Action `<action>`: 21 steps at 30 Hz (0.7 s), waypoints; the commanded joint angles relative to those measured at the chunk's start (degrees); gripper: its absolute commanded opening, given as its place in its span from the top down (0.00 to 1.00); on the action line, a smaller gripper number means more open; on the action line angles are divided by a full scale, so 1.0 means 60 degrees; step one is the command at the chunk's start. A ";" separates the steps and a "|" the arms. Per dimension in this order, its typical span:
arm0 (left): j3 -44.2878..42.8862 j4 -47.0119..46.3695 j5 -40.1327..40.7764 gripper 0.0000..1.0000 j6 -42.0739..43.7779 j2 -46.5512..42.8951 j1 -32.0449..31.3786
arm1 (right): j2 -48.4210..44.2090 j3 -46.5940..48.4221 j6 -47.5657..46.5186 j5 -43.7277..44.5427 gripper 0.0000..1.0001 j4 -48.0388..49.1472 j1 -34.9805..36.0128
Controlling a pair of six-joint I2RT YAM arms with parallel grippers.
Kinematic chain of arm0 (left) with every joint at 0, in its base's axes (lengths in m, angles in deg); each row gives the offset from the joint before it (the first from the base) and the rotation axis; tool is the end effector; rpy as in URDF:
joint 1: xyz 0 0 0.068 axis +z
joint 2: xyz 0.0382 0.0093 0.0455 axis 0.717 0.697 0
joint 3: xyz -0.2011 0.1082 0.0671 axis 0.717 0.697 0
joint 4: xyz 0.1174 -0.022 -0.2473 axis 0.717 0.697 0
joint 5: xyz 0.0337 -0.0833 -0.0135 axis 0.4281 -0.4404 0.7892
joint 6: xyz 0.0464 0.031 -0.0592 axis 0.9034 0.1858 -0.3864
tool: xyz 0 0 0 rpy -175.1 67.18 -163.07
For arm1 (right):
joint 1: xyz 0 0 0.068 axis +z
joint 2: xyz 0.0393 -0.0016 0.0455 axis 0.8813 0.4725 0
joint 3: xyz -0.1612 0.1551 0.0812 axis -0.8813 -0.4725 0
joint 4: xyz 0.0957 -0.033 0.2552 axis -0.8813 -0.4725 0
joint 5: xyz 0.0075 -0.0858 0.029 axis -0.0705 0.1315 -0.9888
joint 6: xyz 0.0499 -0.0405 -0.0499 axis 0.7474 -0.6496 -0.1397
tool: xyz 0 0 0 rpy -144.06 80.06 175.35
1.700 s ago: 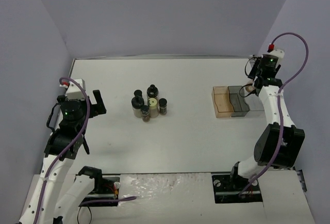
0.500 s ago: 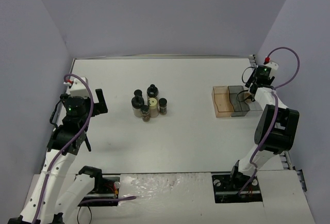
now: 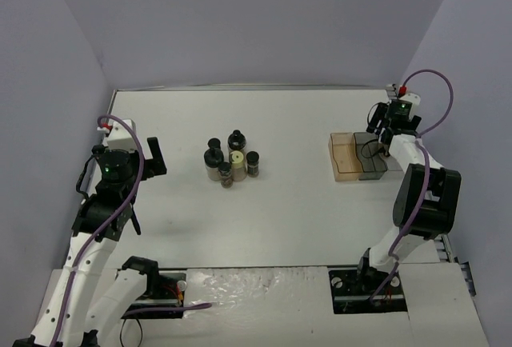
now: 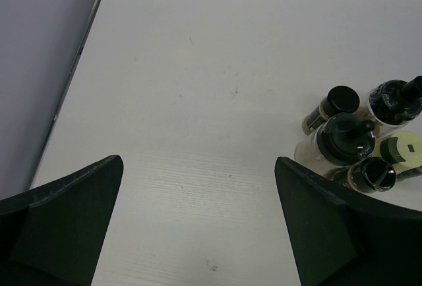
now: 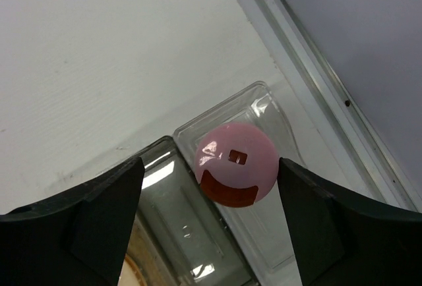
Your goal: Organize the condiment bottles
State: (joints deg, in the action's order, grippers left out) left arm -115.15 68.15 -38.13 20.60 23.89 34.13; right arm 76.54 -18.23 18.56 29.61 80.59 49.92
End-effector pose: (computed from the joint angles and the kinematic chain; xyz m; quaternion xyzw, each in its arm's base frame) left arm 0.2295 -0.0313 0.3296 -0.0749 0.7866 -0.0408 0.6115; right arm 0.4185 -0.0994 0.1886 0.1979 0.8074 -0.0762 0.5505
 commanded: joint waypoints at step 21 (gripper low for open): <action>-0.0167 -0.0667 -0.0199 0.03 0.0024 0.0114 -0.0060 | -0.2690 0.0917 -0.2559 -0.2911 0.11 -0.1294 0.7195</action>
State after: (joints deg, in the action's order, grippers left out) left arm -115.13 68.11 -39.02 20.60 24.04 34.13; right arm 57.31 -16.02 9.13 18.56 71.63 87.93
